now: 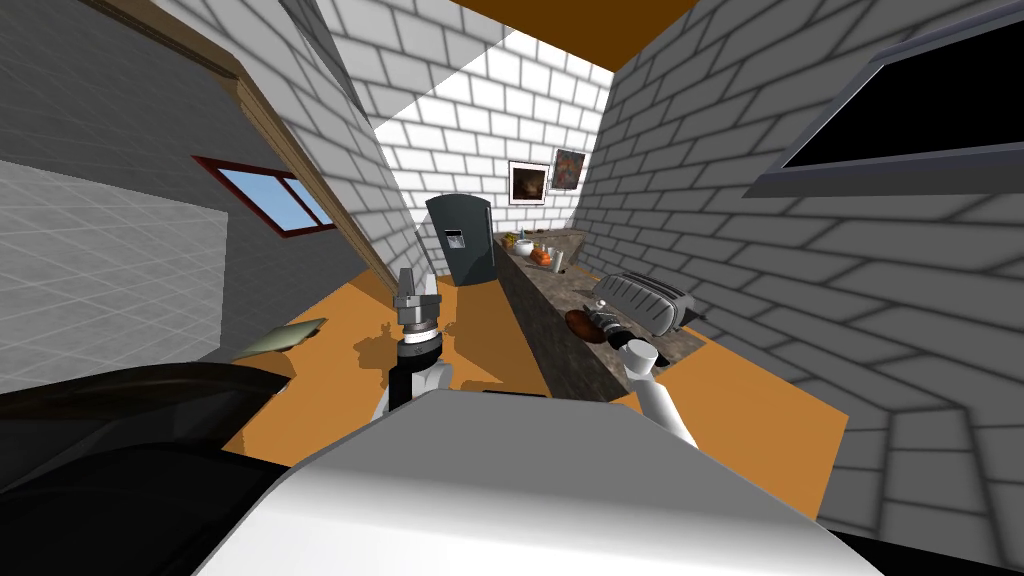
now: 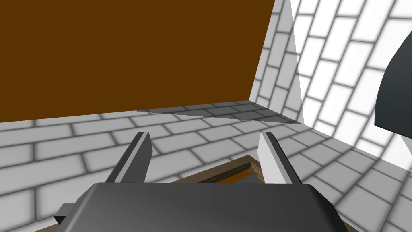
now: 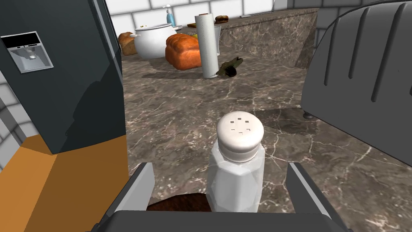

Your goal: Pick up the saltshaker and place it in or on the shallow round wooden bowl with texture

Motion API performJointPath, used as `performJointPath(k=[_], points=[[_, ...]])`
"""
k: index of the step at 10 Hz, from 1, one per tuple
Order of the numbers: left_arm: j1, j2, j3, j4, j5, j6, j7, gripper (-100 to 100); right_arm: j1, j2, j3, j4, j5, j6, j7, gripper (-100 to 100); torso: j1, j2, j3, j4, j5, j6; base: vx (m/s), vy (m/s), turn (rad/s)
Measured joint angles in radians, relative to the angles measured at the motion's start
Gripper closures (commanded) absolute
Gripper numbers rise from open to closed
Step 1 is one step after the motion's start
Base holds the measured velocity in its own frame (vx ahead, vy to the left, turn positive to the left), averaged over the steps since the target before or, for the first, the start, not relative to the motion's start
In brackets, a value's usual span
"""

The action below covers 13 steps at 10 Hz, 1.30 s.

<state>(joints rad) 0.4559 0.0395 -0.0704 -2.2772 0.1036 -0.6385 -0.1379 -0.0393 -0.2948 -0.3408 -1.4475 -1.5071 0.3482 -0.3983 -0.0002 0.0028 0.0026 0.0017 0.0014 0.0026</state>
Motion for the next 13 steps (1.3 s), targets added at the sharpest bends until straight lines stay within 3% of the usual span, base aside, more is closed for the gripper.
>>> performJointPath(k=[1, 4, 10, 11, 13], points=[[0.000, 0.000, 0.000, 0.000, 0.000, 0.000, 0.000, 0, 0.000, 0.000, 0.000, 0.000, 0.000, 0.000, 0.000, -100, 0.000, 0.000, 0.000, 0.000, 0.000, 0.000, 0.031, 0.055, -0.046], [0.000, 0.000, 0.000, 0.000, 0.000, 0.000, 0.000, 0, 0.008, -0.071, -0.015, -0.015, 0.004, 0.035, -0.074, -100, 0.006, -0.002, -0.001, 0.000, 0.001, 0.000, 0.039, 0.093, -0.046], [0.000, 0.000, 0.000, 0.000, 0.000, 0.000, 0.000, 0, 0.008, -0.194, -0.052, -0.010, -0.036, 0.112, -0.152, -100, 0.006, 0.000, 0.000, 0.000, 0.002, -0.001, 0.022, 0.075, -0.032], [0.000, 0.000, 0.000, 0.000, 0.000, 0.000, 0.000, 0, 0.008, -0.196, -0.053, -0.010, -0.037, 0.114, -0.155, 0, 0.003, 0.001, 0.000, 0.000, 0.001, -0.001, 0.001, 0.006, 0.001], [0.000, 0.000, 0.000, 0.000, 0.000, 0.000, 0.000, 0, 0.008, -0.195, -0.053, -0.010, -0.037, 0.114, -0.155, 0, 0.001, 0.001, 0.001, 0.000, 0.000, -0.001, 0.000, 0.000, 0.000]])
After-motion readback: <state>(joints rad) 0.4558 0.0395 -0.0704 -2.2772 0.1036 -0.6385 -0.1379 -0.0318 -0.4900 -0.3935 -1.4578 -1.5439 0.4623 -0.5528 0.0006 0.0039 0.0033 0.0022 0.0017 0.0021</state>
